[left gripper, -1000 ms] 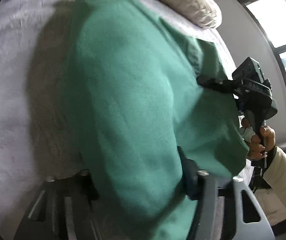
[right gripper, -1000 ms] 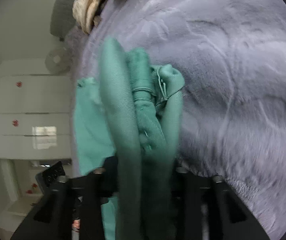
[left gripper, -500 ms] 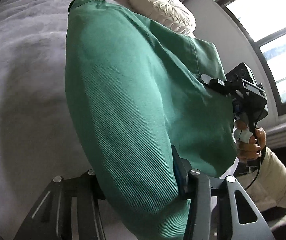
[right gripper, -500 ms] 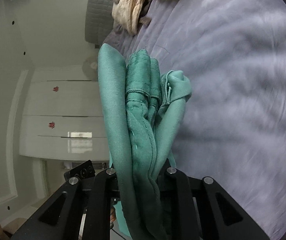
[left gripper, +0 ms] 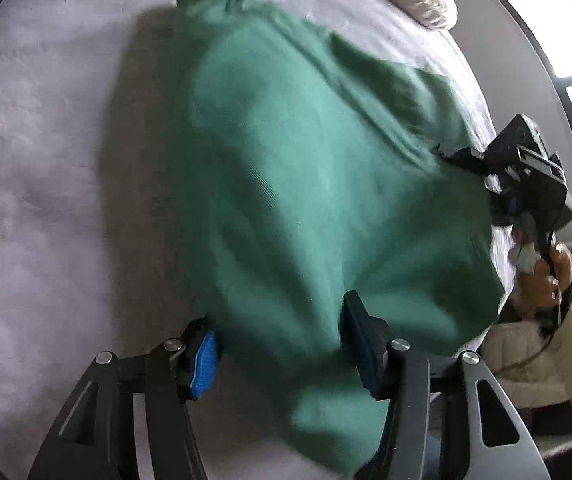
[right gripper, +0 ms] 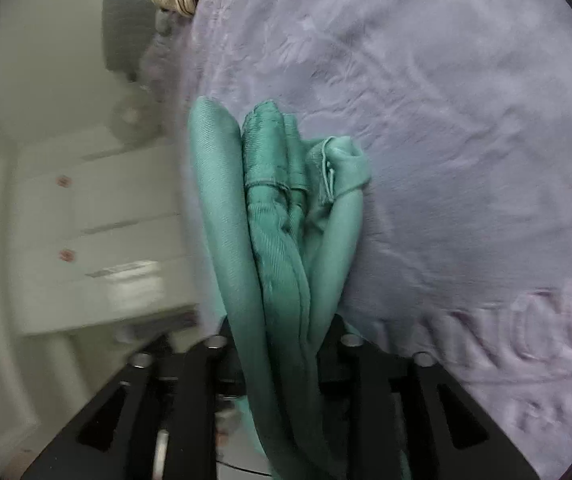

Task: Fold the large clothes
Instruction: 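Fold the lifted end over the bundle with the right gripper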

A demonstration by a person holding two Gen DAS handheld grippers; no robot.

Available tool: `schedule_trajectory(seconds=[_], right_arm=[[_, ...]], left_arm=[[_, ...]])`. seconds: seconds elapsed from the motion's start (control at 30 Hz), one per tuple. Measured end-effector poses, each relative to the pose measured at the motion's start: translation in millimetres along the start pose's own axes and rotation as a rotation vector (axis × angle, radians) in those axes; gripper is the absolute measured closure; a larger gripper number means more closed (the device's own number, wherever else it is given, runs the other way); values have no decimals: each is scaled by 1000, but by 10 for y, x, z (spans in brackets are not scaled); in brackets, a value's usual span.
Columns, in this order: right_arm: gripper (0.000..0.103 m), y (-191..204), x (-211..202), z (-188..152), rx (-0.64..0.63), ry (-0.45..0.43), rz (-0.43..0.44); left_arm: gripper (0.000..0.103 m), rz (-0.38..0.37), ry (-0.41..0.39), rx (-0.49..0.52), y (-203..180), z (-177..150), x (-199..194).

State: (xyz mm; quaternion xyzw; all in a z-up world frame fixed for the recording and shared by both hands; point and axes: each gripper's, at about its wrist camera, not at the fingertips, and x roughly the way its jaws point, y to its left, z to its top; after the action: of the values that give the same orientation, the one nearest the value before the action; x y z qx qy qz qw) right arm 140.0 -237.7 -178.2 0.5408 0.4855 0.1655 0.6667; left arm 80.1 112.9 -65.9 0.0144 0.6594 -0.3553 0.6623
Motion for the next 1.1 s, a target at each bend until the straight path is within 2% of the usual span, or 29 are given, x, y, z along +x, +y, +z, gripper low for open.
schedule_trajectory(seconds=[0.03,0.13,0.2,0.3,0.33,0.37,0.4,0.47,0.53,0.6,0.7,0.8,0.97,1.1], right_arm=[[61,96,-100,-7,-47,-22,-68],[60,314,-336,-13,-133,-85,-198],[60,483,-431,5,-184,-125,-219],[60,638,-333,220,-215,-129,-234],[67,649,-260,295,-225,-125,-253],[77,666,-195,349,-234,-128,-277],[100,578,-185,346,-241,-131,-318],[99,501,-64,357,-249,-136,-422],[100,312,102,445,-225,-113,-472],[102,105,101,449,-197,-103,-455],[102,64,25,440,-156,-116,-408],[94,192,-129,332,-165,-109,-436],[94,503,-370,-218,-240,-74,-405],[94,720,-407,-666,-301,-28,-378]], left_arm=[[47,10,-6,11,3,-23,-80],[47,59,-74,37,22,-58,-408],[47,91,-140,25,52,64,-524],[47,144,-206,-19,98,421,-511],[47,158,-219,-28,71,517,-426],[47,176,-226,-30,18,633,-286],[47,203,-220,-30,-7,730,-118],[47,258,-204,-30,29,719,114],[43,264,-192,-42,77,729,254],[35,285,-195,-51,95,705,273],[35,304,-180,-51,66,573,76],[35,335,-184,19,-35,345,-170],[35,267,-124,122,-370,-133,-347],[35,240,-57,177,-622,-412,-208]])
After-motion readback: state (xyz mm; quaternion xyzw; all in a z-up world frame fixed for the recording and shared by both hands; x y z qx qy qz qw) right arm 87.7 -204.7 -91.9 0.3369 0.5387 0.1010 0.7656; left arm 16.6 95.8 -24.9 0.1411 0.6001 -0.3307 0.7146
